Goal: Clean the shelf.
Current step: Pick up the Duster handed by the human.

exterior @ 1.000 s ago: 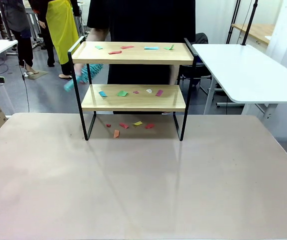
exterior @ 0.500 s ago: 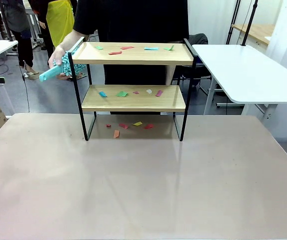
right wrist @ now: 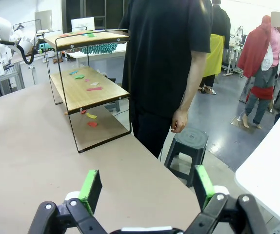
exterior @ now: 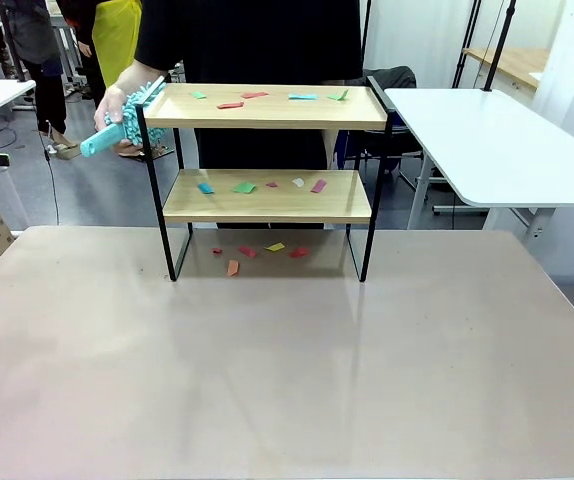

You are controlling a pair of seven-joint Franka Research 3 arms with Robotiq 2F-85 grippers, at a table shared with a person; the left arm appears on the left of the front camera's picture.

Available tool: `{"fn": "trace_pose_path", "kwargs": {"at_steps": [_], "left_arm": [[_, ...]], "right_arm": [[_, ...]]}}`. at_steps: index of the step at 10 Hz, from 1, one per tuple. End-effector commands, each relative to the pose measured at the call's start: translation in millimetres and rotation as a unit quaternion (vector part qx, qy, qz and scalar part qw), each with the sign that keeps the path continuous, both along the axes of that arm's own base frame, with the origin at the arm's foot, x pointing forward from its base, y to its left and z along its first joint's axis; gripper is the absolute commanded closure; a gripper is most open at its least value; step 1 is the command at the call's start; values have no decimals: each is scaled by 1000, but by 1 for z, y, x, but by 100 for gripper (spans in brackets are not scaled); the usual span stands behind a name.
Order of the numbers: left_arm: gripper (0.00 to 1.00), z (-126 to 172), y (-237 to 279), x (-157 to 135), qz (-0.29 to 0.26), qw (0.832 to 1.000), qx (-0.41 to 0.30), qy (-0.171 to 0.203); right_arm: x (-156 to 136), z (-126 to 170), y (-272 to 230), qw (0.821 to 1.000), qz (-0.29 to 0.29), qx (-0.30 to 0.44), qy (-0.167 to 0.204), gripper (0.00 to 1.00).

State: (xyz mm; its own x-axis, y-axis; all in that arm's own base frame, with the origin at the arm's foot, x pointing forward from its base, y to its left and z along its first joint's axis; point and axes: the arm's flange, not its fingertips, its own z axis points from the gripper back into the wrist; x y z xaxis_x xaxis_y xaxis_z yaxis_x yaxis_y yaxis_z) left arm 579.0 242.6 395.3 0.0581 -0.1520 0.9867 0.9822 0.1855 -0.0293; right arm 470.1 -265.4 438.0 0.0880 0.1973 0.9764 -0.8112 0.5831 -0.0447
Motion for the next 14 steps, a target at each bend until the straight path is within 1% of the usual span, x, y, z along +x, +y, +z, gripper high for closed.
{"fn": "trace_pose_path", "kwargs": {"at_steps": [1, 5, 6, 8, 9, 10, 11, 12, 13, 14], "left_arm": [[0, 3, 0, 0, -1, 1000, 1, -5], [0, 0, 0, 0, 0, 1000, 0, 0], [0, 30, -8, -3, 37, 999, 25, 0], [0, 82, -25, -3, 67, 993, 84, 47], [0, 115, -35, -11, 97, 986, 118, 67], [0, 148, -43, -20, 117, 980, 140, 81], [0, 180, -59, -28, 129, 974, 156, 105], [0, 205, -82, -37, 156, 961, 186, 133], [0, 228, -107, -49, 215, 935, 232, 160], [0, 243, -121, -63, 251, 917, 262, 166]], "right_arm": [[0, 2, 1, 1000, 0, 0, -3, 0], [0, 2, 1, 1000, 0, 0, -3, 0], [0, 2, 1, 1000, 0, 0, -3, 0], [0, 2, 1, 1000, 0, 0, -3, 0], [0, 2, 1, 1000, 0, 0, -3, 0], [0, 2, 1, 1000, 0, 0, -3, 0], [0, 2, 1, 1000, 0, 0, -3, 0], [0, 2, 1, 1000, 0, 0, -3, 0], [0, 2, 1, 1000, 0, 0, -3, 0], [0, 2, 1, 1000, 0, 0, -3, 0]]}}
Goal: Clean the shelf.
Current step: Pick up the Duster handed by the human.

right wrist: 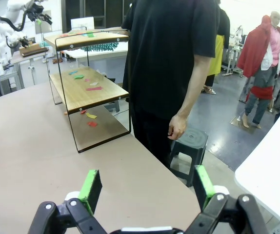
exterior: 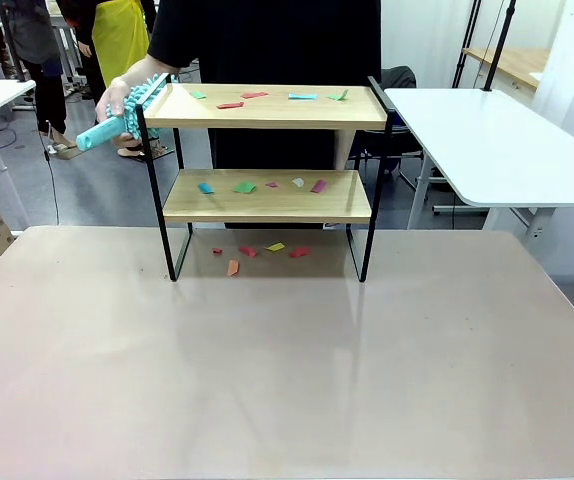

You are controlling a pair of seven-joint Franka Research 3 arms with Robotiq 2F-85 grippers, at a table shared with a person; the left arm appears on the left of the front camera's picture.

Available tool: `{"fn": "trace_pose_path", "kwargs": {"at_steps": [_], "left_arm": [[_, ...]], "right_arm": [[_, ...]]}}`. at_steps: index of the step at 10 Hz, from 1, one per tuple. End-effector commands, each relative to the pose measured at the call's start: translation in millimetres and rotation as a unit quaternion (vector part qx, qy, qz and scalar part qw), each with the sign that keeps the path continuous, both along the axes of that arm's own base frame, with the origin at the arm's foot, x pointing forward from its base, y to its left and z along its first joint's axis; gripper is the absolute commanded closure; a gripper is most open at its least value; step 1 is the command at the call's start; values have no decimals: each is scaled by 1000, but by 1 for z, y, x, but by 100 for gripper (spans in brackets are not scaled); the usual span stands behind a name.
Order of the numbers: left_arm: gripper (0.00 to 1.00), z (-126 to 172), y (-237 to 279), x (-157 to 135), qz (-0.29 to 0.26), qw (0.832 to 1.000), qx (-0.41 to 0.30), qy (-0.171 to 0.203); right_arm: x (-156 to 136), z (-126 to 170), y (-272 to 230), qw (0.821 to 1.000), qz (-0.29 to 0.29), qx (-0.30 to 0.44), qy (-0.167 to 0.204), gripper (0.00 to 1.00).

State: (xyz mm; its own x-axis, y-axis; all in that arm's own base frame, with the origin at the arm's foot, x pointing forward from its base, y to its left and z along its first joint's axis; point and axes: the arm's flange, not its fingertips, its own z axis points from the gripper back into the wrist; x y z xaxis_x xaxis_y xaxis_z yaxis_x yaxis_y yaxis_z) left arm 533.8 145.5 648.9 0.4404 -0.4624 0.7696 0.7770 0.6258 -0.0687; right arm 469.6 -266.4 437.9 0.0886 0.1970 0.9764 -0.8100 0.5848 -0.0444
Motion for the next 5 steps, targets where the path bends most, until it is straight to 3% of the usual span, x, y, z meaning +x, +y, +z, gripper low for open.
{"fn": "trace_pose_path", "kwargs": {"at_steps": [1, 5], "left_arm": [[0, 2, -42, -30, 68, 995, 59, 43], [0, 10, -141, -45, 176, 977, 121, 15]], "right_arm": [[1, 3, 2, 1000, 1, 0, -3, 0], [1, 3, 2, 1000, 1, 0, -3, 0]]}}
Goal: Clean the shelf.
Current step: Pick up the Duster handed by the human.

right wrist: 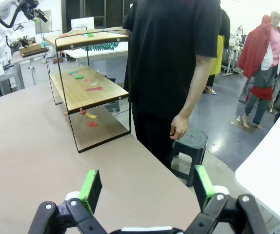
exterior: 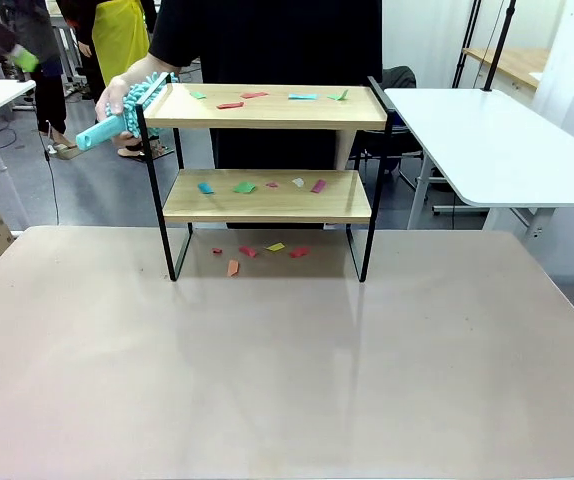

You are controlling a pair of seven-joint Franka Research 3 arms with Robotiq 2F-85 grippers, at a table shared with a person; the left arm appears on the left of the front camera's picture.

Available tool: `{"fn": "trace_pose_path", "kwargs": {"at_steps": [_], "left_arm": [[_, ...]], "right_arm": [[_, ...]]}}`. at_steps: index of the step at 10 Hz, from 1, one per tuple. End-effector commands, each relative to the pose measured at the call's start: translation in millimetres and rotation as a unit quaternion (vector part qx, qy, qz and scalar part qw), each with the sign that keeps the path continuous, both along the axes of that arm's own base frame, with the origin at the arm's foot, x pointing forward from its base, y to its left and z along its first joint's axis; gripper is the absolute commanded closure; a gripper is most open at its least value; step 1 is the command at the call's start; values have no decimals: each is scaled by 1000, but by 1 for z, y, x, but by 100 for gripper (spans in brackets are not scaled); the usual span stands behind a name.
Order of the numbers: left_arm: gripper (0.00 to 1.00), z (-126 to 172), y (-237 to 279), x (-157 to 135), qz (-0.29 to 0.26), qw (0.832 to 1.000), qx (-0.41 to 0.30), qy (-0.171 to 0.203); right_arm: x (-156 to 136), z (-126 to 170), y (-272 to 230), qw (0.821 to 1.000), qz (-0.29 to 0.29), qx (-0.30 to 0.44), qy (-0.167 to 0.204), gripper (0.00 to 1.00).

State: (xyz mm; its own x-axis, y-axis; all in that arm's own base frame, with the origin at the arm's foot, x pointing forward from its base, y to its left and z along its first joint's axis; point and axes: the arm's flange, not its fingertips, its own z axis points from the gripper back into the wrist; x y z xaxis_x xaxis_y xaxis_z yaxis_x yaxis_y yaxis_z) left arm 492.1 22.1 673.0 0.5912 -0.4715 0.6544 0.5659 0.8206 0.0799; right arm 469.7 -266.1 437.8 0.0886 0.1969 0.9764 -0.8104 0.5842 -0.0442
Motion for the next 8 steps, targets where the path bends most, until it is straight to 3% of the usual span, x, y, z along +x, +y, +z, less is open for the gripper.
{"fn": "trace_pose_path", "kwargs": {"at_steps": [1, 6, 8], "left_arm": [[0, -17, -37, -4, 50, 998, 21, -4], [0, -15, -47, 0, 27, 1000, 15, -5], [0, -26, -67, 1, 62, 998, 20, 0]], "right_arm": [[1, 3, 2, 1000, 1, 0, -3, 0], [1, 3, 2, 1000, 1, 0, -3, 0], [1, 3, 2, 1000, 1, 0, -3, 0]]}}
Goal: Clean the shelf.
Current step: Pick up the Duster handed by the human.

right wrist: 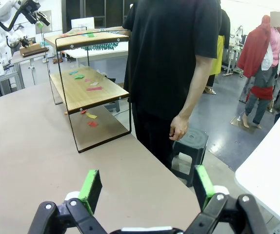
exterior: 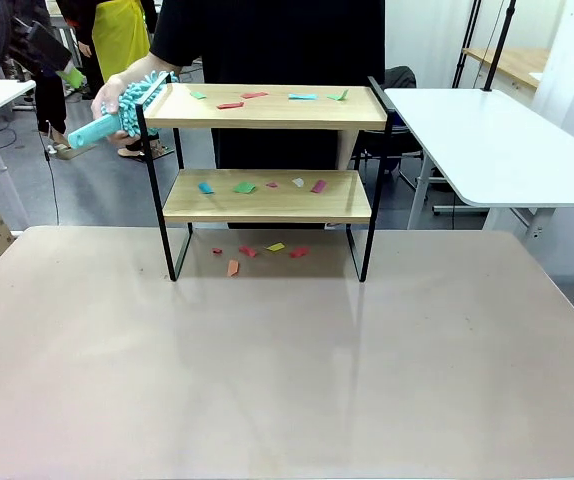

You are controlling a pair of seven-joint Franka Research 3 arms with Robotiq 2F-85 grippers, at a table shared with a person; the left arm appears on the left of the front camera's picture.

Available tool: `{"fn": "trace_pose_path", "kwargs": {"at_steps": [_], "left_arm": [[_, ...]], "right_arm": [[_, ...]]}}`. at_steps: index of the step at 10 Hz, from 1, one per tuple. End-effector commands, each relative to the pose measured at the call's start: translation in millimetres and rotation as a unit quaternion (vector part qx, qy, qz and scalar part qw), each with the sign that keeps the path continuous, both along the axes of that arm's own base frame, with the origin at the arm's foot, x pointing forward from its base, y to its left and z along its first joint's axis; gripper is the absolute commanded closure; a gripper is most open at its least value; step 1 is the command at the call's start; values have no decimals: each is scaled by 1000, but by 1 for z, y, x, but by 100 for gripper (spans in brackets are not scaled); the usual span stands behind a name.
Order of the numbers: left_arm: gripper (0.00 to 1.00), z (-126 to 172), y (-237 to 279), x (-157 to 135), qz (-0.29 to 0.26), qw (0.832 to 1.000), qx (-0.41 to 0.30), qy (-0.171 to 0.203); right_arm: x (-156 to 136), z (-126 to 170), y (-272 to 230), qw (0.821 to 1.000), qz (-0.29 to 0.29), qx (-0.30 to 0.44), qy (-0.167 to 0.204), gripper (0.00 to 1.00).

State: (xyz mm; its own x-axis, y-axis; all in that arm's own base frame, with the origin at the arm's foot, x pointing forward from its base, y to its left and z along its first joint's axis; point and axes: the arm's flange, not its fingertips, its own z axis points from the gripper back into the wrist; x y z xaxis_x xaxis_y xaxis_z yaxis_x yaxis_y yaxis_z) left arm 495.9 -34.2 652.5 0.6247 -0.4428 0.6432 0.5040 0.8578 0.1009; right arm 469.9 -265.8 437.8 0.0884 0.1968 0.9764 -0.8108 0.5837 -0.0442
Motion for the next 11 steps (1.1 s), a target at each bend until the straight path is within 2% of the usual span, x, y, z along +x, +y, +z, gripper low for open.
{"fn": "trace_pose_path", "kwargs": {"at_steps": [1, 3, 6, 11], "left_arm": [[0, -8, -18, -6, 38, 999, 29, -16], [0, -21, -27, -4, 41, 998, 54, -3], [0, -52, -33, 2, 46, 998, 45, 19], [0, -90, -45, 11, 69, 997, 41, 9]], "right_arm": [[1, 3, 1, 1000, 1, 0, -3, 0], [1, 3, 1, 1000, 1, 0, -3, 0], [1, 3, 1, 1000, 1, 0, -3, 0], [1, 3, 1, 1000, 1, 0, -3, 0]]}}
